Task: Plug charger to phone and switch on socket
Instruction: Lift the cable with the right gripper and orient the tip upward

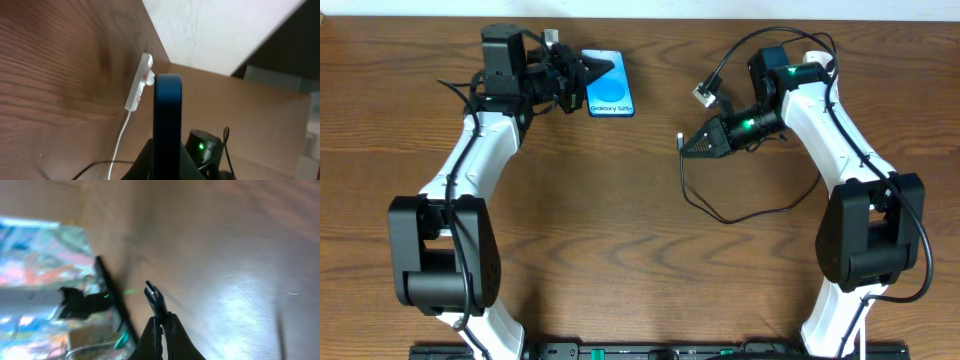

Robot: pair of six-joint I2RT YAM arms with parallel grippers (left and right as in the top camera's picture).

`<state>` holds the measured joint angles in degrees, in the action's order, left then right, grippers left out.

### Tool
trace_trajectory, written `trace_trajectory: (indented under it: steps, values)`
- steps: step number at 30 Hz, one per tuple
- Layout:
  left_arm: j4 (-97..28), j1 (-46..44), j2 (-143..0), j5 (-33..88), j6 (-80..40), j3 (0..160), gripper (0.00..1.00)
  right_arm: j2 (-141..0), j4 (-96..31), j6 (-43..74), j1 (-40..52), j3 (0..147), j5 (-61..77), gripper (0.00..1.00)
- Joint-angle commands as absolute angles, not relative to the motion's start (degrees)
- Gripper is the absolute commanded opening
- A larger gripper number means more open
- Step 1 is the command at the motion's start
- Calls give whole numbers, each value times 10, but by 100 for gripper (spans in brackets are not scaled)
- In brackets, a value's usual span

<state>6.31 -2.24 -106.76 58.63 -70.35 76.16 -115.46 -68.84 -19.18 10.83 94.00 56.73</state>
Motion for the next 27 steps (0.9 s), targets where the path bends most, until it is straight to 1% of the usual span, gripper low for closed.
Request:
trace_trajectory:
  steps: [1, 5, 7, 9, 13, 16, 20, 23, 27]
  values:
    - [69, -8, -1061, 652, -675, 769, 7, -1152, -703, -272, 122, 941, 650, 1]
    - [69, 0, -1061, 665, -655, 769, 8, -1152, -694, -273, 142, 941, 647, 1]
    - [69, 2, -1061, 670, -640, 769, 7, -1152, -674, -250, 147, 940, 631, 1]
    - [69, 2, -1061, 672, -636, 769, 7, -1154, -637, -186, 151, 940, 580, 1]
    - [69, 2, -1061, 672, -629, 769, 7, -1160, -570, -38, 166, 932, 411, 1]
    - [69, 2, -1061, 676, -622, 769, 7, -1172, -554, 24, 186, 931, 300, 1]
    - [69, 2, -1061, 688, -616, 769, 7, -1188, -551, 68, 215, 930, 208, 1]
    - [69, 2, -1061, 701, -629, 769, 7, -1198, -549, 136, 236, 930, 149, 1]
    - [69, 2, -1061, 709, -668, 769, 7, -1199, -538, 210, 245, 930, 115, 6]
